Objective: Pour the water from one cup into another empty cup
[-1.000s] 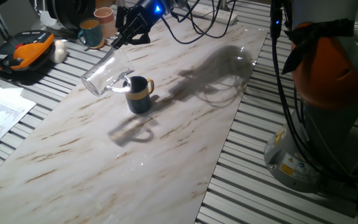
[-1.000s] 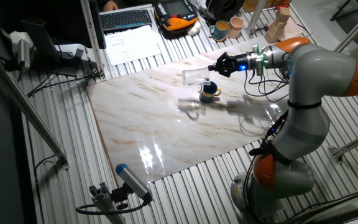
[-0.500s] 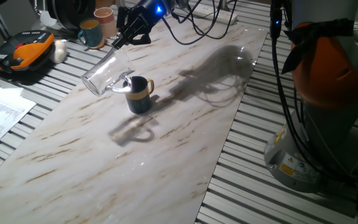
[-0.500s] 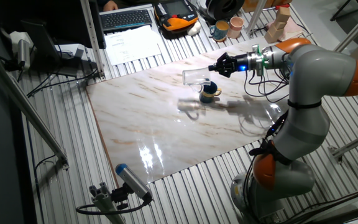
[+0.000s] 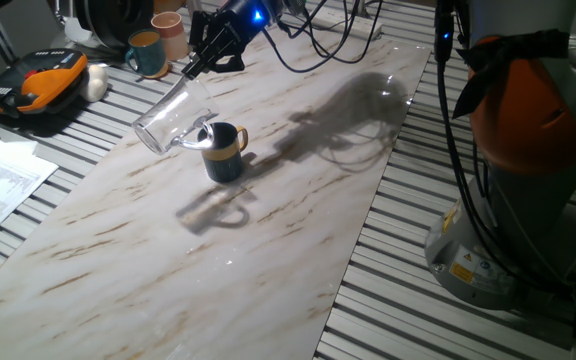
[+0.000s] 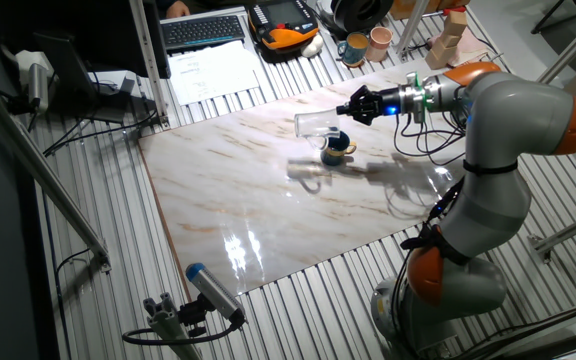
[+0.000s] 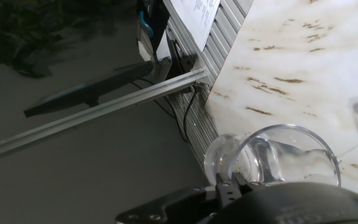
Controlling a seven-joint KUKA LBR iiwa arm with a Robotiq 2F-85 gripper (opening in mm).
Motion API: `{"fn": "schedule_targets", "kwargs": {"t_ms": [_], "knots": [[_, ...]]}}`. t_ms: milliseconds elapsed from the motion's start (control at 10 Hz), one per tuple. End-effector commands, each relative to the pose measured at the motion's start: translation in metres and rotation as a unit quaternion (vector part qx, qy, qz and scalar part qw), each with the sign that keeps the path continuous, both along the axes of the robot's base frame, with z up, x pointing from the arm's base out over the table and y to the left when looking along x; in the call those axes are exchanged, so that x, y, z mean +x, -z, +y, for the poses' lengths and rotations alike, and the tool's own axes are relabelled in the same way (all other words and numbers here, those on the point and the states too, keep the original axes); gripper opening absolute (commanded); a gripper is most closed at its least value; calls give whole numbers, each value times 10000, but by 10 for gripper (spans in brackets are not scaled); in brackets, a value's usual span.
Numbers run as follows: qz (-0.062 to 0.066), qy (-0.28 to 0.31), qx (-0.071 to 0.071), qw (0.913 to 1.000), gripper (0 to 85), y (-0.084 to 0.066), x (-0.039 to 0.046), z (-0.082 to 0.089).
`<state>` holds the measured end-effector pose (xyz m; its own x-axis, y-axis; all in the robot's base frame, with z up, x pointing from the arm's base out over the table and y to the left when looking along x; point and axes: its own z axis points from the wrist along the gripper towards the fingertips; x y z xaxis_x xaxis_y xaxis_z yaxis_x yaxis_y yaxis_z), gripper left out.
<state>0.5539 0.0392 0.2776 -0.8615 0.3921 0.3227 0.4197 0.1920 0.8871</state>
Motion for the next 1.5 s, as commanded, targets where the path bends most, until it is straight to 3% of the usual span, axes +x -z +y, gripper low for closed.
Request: {"fn": "schedule_targets", "kwargs": {"t_ms": [0,1400], "knots": [[-2,1,3,10000,0,2,-2,-1],[-40,151,241,9996,0,12,6,2]]}}
